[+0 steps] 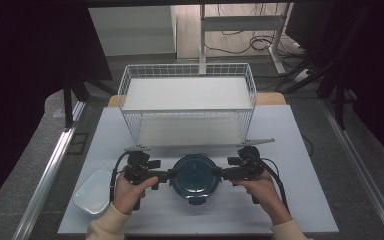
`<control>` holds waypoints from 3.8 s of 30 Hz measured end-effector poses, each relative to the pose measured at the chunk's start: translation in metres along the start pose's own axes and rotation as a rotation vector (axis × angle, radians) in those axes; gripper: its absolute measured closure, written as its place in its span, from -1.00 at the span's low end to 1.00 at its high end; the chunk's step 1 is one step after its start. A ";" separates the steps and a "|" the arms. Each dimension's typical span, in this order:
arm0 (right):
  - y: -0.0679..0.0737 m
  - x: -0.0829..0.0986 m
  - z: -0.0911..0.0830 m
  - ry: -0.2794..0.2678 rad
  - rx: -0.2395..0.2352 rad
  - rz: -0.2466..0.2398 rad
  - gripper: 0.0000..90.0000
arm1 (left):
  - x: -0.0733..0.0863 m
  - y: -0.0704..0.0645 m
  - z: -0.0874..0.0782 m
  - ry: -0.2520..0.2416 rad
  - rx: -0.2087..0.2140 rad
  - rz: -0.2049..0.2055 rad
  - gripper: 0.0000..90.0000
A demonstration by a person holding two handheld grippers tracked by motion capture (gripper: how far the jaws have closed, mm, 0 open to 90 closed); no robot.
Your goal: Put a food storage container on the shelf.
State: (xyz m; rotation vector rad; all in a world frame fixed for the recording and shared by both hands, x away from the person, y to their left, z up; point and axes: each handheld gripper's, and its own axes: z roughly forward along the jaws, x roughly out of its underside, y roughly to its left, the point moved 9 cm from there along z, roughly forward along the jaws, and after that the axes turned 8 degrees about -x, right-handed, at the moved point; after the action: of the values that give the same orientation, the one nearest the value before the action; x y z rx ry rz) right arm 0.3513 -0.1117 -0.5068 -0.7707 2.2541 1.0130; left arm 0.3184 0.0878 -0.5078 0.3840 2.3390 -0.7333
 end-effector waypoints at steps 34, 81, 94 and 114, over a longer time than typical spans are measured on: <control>-0.012 0.028 0.039 0.074 -0.042 0.134 -0.82 | 0.027 0.002 0.043 0.117 0.020 -0.075 -0.80; 0.001 0.026 0.023 -0.035 -0.088 0.287 -0.21 | 0.028 -0.007 0.035 0.123 0.117 -0.209 -0.21; 0.016 0.015 0.009 -0.052 -0.065 0.157 -0.20 | 0.020 -0.016 0.021 0.093 0.134 -0.166 -0.21; 0.031 0.001 -0.001 -0.075 -0.070 0.072 -0.17 | 0.010 -0.020 0.005 0.057 0.133 -0.136 -0.21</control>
State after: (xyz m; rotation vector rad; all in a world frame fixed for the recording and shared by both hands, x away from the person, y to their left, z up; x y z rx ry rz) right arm 0.3290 -0.0956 -0.4923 -0.6732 2.2060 1.1405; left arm 0.3041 0.0697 -0.5093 0.3091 2.3945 -0.9580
